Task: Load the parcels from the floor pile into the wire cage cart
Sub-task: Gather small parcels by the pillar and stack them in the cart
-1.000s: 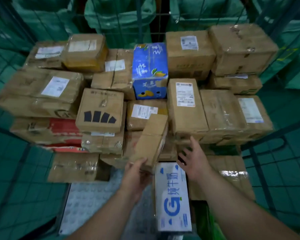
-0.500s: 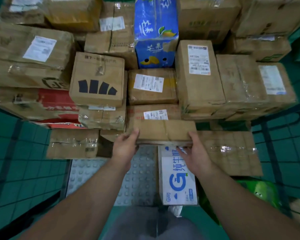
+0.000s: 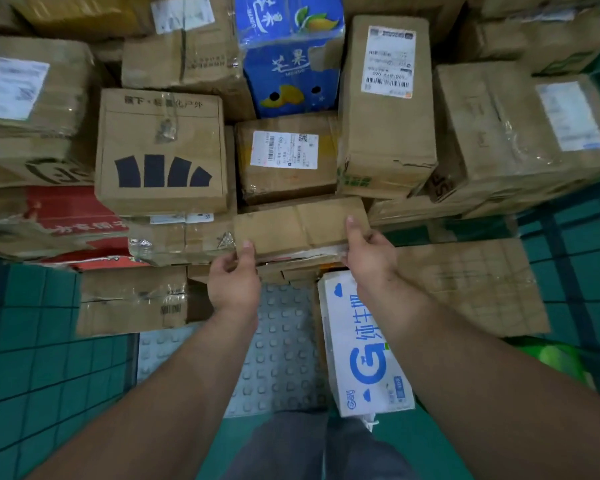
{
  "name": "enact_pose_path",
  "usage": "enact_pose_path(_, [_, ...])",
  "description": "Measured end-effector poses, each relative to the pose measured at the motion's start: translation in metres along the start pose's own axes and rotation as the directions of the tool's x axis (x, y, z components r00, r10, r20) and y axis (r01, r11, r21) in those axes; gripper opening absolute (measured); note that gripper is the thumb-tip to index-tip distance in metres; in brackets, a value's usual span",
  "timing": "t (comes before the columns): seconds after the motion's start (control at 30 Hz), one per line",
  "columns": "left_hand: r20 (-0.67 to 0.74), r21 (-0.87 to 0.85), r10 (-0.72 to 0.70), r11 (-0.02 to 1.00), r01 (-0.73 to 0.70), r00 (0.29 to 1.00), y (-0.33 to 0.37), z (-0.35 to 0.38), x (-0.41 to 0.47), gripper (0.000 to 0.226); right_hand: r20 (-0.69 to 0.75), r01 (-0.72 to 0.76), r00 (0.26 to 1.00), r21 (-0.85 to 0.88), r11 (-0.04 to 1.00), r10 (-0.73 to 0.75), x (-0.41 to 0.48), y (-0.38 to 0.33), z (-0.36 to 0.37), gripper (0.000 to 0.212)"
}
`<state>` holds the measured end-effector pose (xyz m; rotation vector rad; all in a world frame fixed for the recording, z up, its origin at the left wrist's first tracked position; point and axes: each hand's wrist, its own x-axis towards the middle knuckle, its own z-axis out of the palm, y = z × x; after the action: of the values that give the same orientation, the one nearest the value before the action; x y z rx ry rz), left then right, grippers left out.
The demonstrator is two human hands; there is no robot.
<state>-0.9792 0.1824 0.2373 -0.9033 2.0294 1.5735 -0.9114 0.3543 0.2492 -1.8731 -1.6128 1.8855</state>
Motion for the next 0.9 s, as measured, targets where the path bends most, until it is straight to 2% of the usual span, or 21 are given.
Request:
enact_pose_path(0.1, [-0.076,0.027,0.014,1.000,-0.012,0.997,0.011,0.012,0.001,0.031,-0.012,0.002,1.000,0.014,1.000,-0.002,0.001,-0.007,0.003,0.056])
enact_pose_path(0.2, [-0.147,0.099,0.018,0.995,-0.003,0.989,0.021,0.019,0.002,0.045,-0.104,0.015,0.994,-0.119,0.993,-0.027,0.001,-0.019,0.002,0.072])
enact_pose_path(0.23, [-0.171,0.078,-0.034,0.996,0.048,0.985,0.023,0.020,0.001,0.056,-0.115,0.025,0.993,-0.100,0.995,-0.037,0.000,-0.024,0.002,0.077])
enact_pose_path(0.27, [-0.169,0.025,-0.144,0.988,0.151,0.975,0.025,0.020,-0.003,0.069,-0.110,0.024,0.994,-0.037,0.999,-0.028,-0.001,-0.030,0.002,0.082])
enact_pose_path(0.3, [-0.095,-0.014,-0.290,0.957,0.290,0.952,0.026,0.021,-0.010,0.077,-0.114,0.017,0.993,0.054,0.998,-0.011,0.000,-0.036,0.003,0.088])
enact_pose_path(0.37, [0.225,0.011,-0.478,0.872,0.489,0.849,0.028,0.026,-0.025,0.074,-0.139,0.004,0.990,0.239,0.971,0.030,0.001,-0.049,0.006,0.097])
enact_pose_path(0.43, [0.470,0.034,-0.495,0.837,0.546,0.730,0.025,0.036,-0.034,0.078,-0.134,0.003,0.990,0.396,0.918,0.054,0.004,-0.060,0.007,0.082])
enact_pose_path(0.5, [0.523,0.019,-0.453,0.853,0.521,0.722,0.027,0.050,-0.034,0.080,-0.121,-0.006,0.990,0.512,0.859,0.079,0.007,-0.065,0.007,0.072])
enact_pose_path(0.63, [0.536,-0.042,-0.354,0.896,0.443,0.766,0.050,0.071,-0.030,0.074,-0.097,0.004,0.993,0.576,0.817,0.064,0.009,-0.071,-0.002,0.097])
enact_pose_path(0.73, [0.489,0.043,-0.322,0.937,0.346,0.810,0.070,0.077,-0.026,0.062,-0.055,-0.042,0.994,0.576,0.816,0.090,0.009,-0.073,-0.012,0.095])
enact_pose_path(0.83, [0.477,0.190,-0.303,0.952,0.240,0.825,0.072,0.076,-0.017,0.069,0.034,-0.070,0.998,0.521,0.850,0.062,0.006,-0.064,-0.020,0.071])
enact_pose_path(0.9, [0.428,0.335,-0.280,0.932,0.136,0.859,0.062,0.066,-0.016,0.082,0.059,-0.093,0.996,0.481,0.872,0.073,0.005,-0.054,-0.024,0.054])
